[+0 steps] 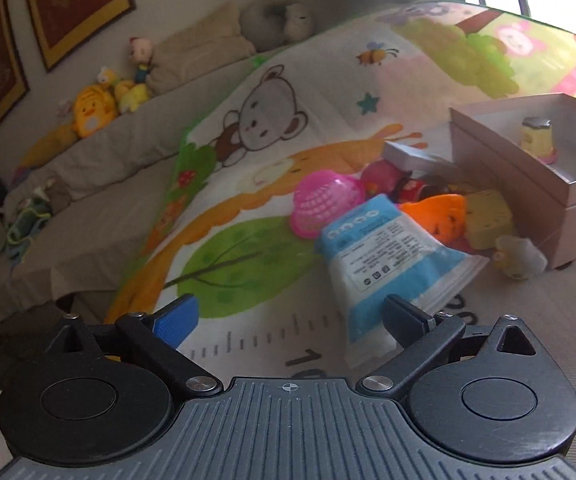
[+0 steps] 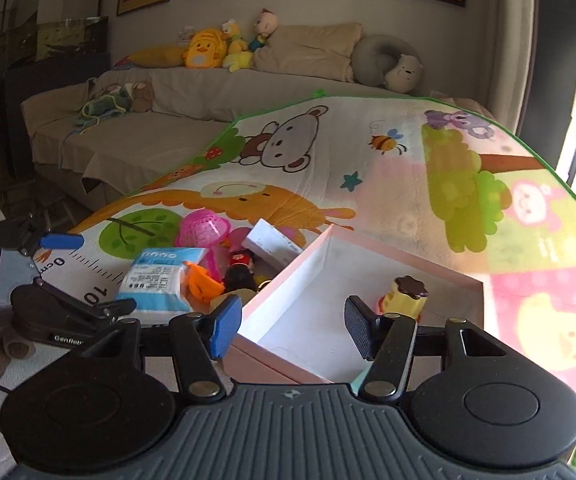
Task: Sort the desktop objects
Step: 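Grasp the yellow Hello Kitty toy from the pile with the right gripper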
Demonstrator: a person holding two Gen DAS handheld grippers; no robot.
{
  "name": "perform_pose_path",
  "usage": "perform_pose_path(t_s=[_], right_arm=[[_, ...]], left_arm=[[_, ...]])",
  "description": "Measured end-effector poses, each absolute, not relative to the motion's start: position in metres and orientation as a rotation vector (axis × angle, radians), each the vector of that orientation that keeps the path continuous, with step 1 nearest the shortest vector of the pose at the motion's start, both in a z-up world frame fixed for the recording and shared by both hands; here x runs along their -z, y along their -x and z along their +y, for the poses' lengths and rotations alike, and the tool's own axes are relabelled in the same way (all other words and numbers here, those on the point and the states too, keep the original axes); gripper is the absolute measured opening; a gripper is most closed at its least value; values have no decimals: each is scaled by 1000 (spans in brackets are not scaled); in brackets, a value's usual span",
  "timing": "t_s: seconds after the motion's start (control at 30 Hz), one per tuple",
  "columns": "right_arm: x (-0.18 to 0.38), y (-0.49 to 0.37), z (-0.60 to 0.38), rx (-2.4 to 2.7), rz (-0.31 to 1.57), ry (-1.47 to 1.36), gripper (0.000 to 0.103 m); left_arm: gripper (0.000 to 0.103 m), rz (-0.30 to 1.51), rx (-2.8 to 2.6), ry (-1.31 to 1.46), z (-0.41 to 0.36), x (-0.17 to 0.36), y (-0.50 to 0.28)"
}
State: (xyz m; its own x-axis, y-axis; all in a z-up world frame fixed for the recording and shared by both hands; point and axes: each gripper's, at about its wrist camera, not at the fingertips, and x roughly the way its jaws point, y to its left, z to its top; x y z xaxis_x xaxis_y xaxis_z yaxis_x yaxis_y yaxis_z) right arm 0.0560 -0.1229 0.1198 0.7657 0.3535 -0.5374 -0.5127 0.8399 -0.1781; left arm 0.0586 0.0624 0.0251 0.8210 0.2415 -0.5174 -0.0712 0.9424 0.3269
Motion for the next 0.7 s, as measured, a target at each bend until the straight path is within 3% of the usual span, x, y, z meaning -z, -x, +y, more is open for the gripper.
perform_pose_path(t_s=[0.1, 0.17, 0.23, 0.4, 0.5, 0.57, 0.6, 0.63, 0.7], right_arm=[[-104, -50, -80, -505, 483, 456, 57], [-90, -50, -52, -505, 473, 568, 53], [-75, -50, -29, -485, 459, 682, 43], [-34, -59, 6, -381, 425, 942, 42], [-19, -59, 12, -322, 363, 1070, 34], [-20, -62, 12, -333, 396, 1069, 25], [-23, -62, 10, -344, 415, 1046, 7], [-27, -59, 8, -344, 415, 1023, 2], [-37, -48, 1, -352, 390, 985, 0]], left_arm=[[101, 607, -229, -252, 93, -28, -56], [101, 610, -226, -188, 108, -33, -51], [101, 603, -209, -133, 115, -37, -44], [102, 592, -142, -39, 117, -40, -32], [103, 593, -105, -7, 114, -40, -28], [103, 593, -87, 11, 112, -41, -26], [103, 592, -79, 17, 111, -41, -25], [103, 591, -75, 19, 110, -42, -24], [103, 591, -69, 18, 106, -42, -22]])
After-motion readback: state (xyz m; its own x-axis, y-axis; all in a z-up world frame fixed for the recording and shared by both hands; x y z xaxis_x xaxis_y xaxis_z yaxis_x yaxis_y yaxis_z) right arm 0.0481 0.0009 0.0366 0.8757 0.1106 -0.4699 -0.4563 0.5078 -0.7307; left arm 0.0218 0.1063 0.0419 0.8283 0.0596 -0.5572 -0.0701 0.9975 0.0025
